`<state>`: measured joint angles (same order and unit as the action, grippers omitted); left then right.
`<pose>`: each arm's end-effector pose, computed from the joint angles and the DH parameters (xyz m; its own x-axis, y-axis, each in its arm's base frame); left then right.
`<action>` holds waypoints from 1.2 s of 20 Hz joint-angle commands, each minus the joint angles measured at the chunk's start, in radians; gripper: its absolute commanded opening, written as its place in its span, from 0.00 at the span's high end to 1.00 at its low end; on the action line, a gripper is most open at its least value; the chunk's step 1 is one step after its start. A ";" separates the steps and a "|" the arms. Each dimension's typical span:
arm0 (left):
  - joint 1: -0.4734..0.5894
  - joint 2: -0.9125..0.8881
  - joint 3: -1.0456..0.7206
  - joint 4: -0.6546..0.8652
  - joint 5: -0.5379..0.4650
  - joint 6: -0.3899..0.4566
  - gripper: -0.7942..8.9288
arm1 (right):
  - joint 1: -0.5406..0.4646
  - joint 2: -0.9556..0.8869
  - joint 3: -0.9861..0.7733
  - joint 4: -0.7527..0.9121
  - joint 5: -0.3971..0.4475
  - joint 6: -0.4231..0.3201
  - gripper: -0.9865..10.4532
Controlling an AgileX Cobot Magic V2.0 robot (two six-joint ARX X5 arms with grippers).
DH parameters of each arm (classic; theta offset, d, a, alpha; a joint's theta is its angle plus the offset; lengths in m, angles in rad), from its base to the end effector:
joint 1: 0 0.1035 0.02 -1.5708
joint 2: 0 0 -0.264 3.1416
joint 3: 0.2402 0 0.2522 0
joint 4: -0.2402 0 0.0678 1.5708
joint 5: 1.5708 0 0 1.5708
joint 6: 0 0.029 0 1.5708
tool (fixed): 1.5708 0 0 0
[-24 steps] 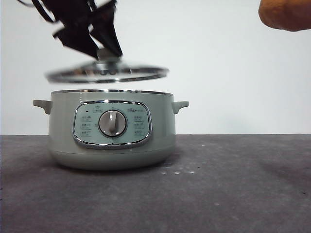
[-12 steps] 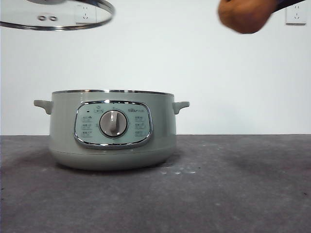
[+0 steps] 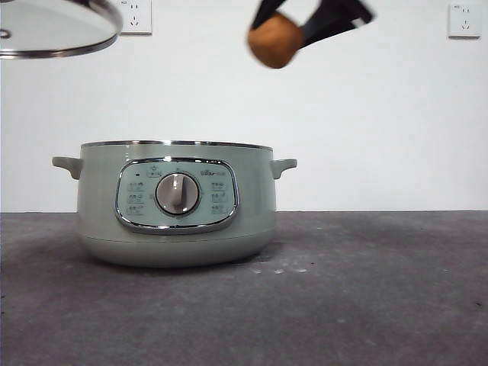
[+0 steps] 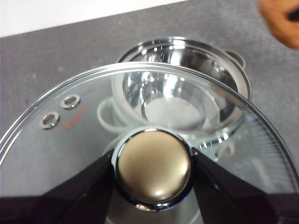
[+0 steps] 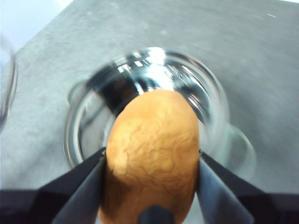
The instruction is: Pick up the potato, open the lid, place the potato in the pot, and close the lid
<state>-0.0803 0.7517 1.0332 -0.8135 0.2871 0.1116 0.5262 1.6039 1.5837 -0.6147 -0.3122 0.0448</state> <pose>0.1271 -0.0185 0.3610 0.8011 -0.3486 -0.4865 0.3745 0.9260 -0.0468 0.2996 0.1843 0.3658 0.5083 0.6504 -0.5644 -0.6681 0.7114 0.2180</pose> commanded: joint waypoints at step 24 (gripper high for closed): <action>0.003 -0.227 -0.022 -0.114 0.001 -0.029 0.93 | 0.161 0.772 0.644 -0.302 0.209 -0.206 0.93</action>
<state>-0.0803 0.5343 1.0069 -0.9718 0.2798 0.0925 0.6830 2.3573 2.2253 -0.9138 -0.1074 -0.1520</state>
